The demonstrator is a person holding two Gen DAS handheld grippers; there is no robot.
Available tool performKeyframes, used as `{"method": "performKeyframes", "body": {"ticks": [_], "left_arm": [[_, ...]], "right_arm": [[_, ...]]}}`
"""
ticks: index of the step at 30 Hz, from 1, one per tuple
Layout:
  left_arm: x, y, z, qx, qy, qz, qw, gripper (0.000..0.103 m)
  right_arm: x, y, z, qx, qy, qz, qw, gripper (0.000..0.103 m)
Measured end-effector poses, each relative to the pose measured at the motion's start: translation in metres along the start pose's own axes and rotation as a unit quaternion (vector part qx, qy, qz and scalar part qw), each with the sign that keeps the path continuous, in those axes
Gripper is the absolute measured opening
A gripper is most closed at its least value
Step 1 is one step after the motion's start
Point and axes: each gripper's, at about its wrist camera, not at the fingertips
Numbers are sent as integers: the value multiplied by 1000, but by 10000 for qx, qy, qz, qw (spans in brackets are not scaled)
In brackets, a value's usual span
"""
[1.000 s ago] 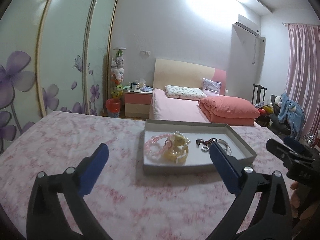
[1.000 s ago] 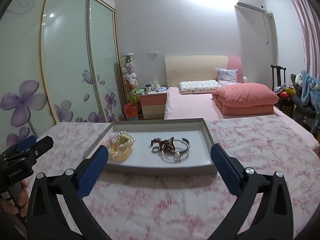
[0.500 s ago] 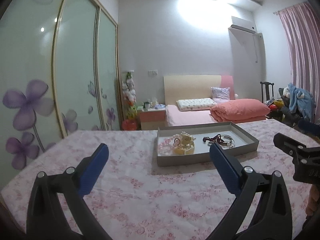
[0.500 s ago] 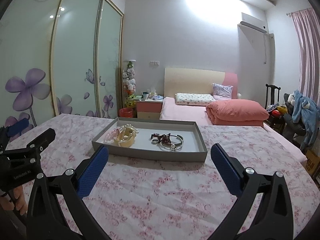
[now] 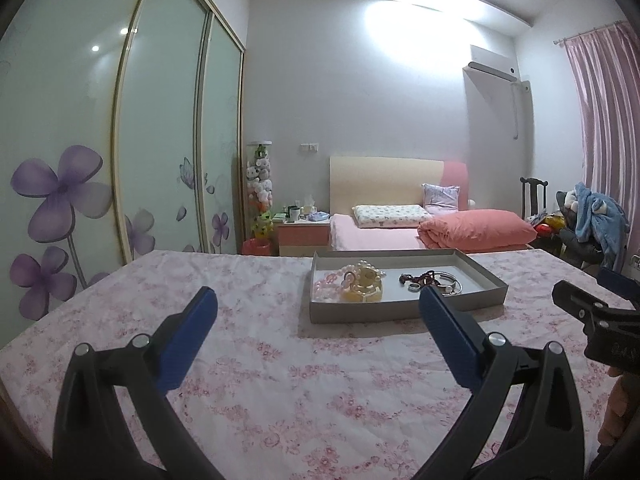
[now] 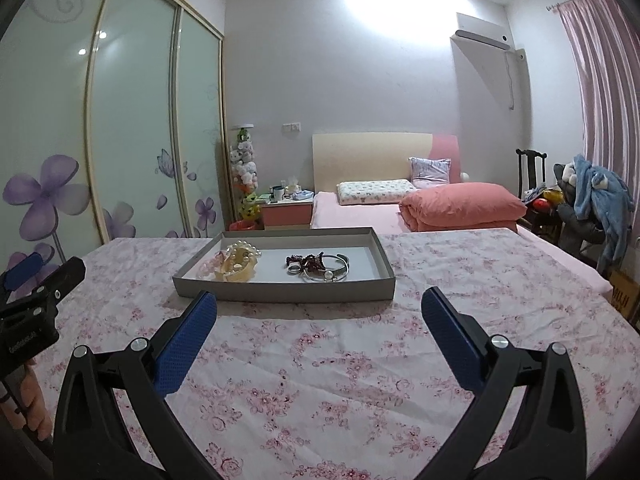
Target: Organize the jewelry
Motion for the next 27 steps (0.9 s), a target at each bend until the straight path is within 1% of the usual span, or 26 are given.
{"method": "performKeyframes", "body": {"ticks": [10, 27], "left_arm": [[-5, -1, 3, -112, -27, -73, 9999, 99], [-8, -5, 4, -148, -24, -140, 9998, 99]], "right_arm": [[-3, 4, -2, 53, 35, 9, 10000, 101], [-4, 2, -1, 96, 29, -58, 9999, 101]]}}
Point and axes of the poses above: each gripper's, at about its wrist camera, not at the fingertips, and y roughly against the way its jaws point, z to its right, x to its top, and after that the axes turned 7 degrees about x, right-handed
